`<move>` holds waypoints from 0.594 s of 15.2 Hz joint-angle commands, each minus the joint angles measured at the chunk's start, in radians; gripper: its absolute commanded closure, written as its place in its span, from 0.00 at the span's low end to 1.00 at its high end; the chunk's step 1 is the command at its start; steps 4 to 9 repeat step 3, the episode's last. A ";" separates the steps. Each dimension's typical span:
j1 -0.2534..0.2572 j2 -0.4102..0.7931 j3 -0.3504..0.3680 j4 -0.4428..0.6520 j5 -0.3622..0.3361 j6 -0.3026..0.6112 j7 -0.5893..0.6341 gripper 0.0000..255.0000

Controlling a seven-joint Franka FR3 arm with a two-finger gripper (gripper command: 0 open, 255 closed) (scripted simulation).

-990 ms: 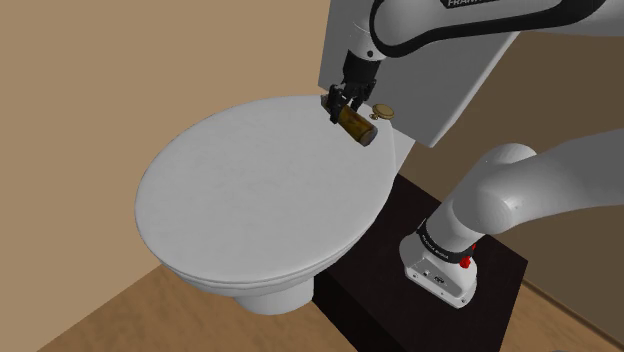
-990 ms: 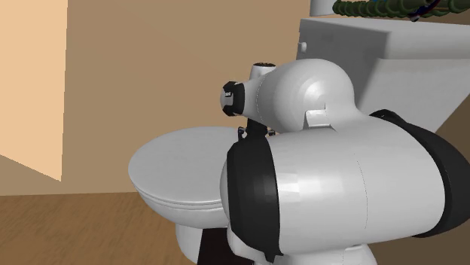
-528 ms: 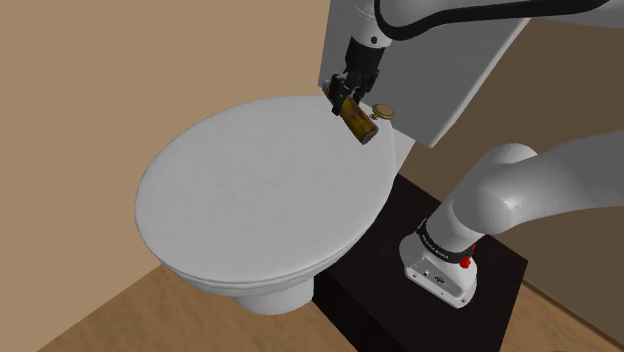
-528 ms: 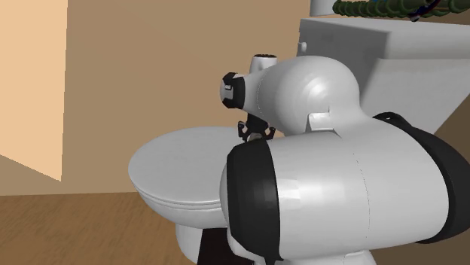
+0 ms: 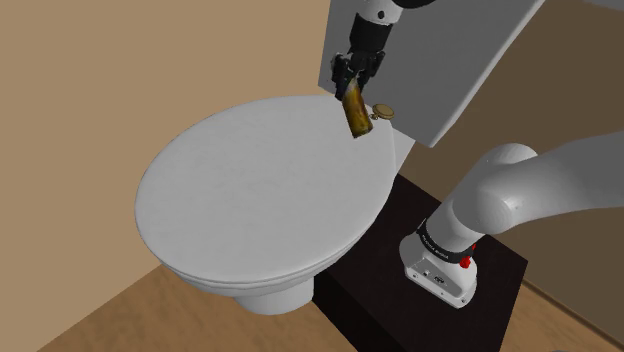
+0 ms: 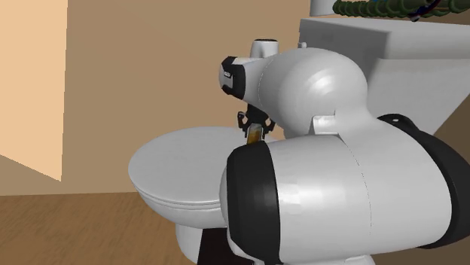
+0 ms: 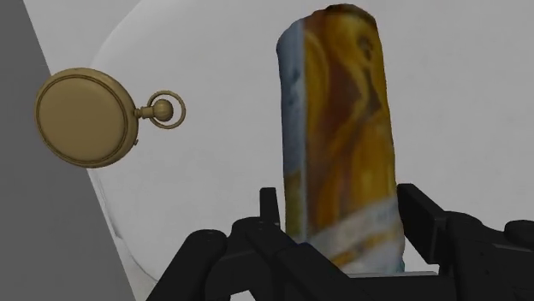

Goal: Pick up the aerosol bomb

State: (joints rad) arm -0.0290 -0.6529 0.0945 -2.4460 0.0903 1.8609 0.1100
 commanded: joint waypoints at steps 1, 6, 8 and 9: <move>-0.002 0.000 -0.004 0.030 -0.003 -0.030 -0.002 1.00; -0.002 0.000 -0.004 0.032 -0.003 -0.032 -0.002 1.00; -0.002 0.000 -0.004 0.032 -0.003 -0.032 -0.002 1.00; -0.002 0.000 -0.004 0.032 -0.003 -0.032 -0.002 1.00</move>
